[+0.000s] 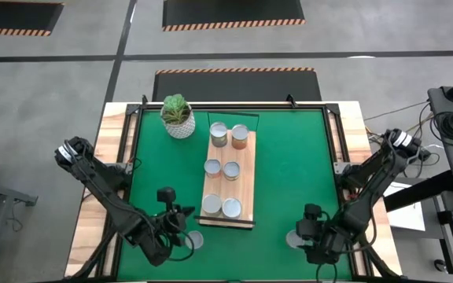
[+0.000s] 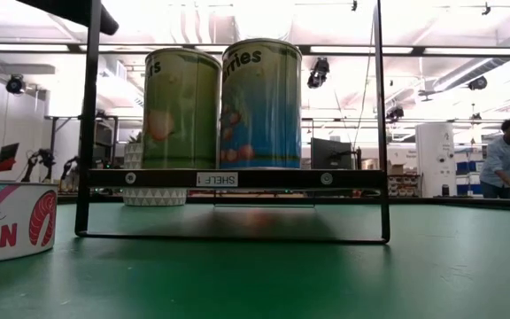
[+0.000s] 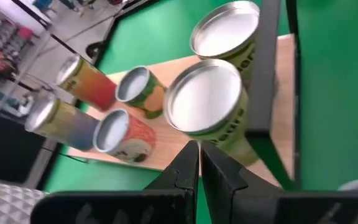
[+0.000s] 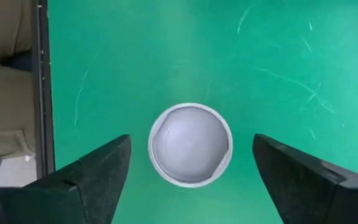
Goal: Pick and place cans onto a shelf
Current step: Put the canned mushroom on the shelf
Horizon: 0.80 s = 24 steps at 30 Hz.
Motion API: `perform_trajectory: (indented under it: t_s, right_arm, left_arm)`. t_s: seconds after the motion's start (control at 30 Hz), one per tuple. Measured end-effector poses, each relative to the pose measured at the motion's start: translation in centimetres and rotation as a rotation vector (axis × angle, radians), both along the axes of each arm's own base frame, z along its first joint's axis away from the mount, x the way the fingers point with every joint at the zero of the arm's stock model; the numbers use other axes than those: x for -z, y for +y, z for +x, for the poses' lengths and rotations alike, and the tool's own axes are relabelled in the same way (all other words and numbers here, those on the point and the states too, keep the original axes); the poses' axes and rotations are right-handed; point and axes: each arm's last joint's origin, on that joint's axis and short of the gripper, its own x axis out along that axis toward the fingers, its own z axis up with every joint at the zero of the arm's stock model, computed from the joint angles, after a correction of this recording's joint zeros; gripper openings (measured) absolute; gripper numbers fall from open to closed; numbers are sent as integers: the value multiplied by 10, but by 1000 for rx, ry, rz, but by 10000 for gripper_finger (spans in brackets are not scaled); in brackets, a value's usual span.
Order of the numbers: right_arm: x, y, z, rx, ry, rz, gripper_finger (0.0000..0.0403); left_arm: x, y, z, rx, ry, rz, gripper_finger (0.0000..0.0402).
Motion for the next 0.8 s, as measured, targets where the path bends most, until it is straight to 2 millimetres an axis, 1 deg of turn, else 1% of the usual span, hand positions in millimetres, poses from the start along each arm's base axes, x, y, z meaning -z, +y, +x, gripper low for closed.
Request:
perform_trajectory:
  t_s: [0.17,0.47,0.63,0.8]
  right_arm:
    - [7,4,0,41,21,2,329]
    - [33,19,5,30,92,-40,327]
    - [35,31,13,24,113,-32,327]
    - [38,37,17,16,161,-107,327]
  left_arm:
    - [-4,6,2,11,17,38,0]
    - [-14,12,0,3,-6,14,0]
    - [-14,12,0,4,-7,12,0]
    - [-14,13,1,1,-8,10,0]
